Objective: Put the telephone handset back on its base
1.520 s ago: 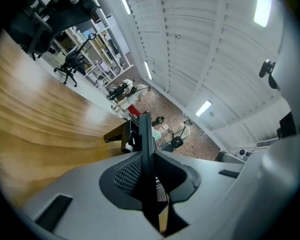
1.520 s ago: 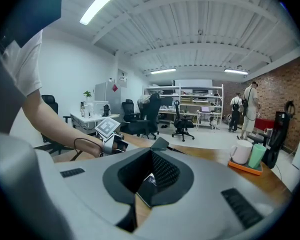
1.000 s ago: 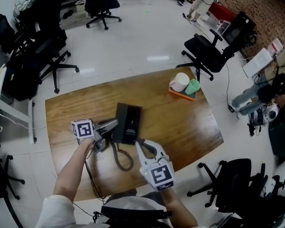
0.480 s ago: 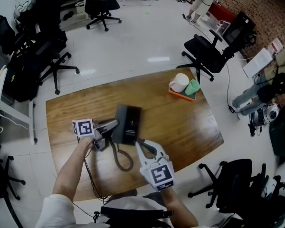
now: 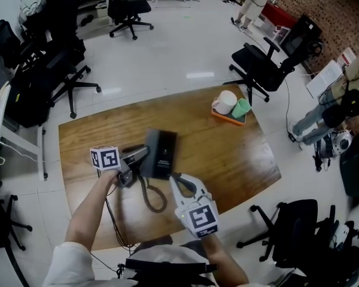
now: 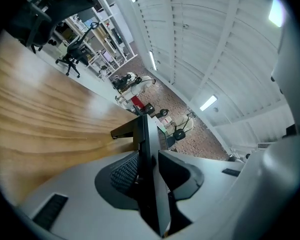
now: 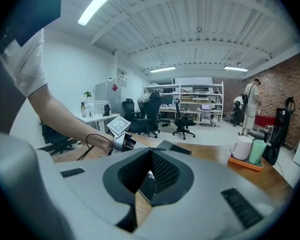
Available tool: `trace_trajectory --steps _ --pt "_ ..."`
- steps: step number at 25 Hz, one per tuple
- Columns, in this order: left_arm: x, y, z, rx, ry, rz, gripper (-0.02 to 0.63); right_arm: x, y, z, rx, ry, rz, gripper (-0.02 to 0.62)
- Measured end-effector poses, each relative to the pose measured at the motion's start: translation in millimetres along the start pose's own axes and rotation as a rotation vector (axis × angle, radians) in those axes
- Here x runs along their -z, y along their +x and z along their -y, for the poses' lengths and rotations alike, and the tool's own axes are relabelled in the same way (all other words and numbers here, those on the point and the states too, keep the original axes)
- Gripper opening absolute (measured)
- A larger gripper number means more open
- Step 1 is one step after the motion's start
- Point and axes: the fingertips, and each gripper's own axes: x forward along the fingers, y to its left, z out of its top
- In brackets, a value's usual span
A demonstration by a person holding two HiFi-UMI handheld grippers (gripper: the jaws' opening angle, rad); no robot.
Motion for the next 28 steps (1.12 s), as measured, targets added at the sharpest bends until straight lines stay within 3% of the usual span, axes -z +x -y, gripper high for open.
trace_trajectory --steps 6,9,16,28 --pt "-9.5 -12.1 8.7 -0.033 0.021 0.04 0.114 -4.3 -5.7 -2.1 -0.004 0.004 0.017 0.002" --pt "-4.0 -20.2 12.4 -0.047 0.047 0.039 0.035 -5.9 -10.0 -5.6 -0.016 0.001 0.026 0.002" --pt "10.4 -38.9 50.6 -0.087 0.245 0.019 0.002 -12.8 -25.2 -18.1 -0.048 -0.019 0.058 0.002" --pt "36.7 -77.4 155.1 -0.073 0.403 0.122 0.002 -18.5 -70.3 -47.7 -0.116 -0.073 0.12 0.002"
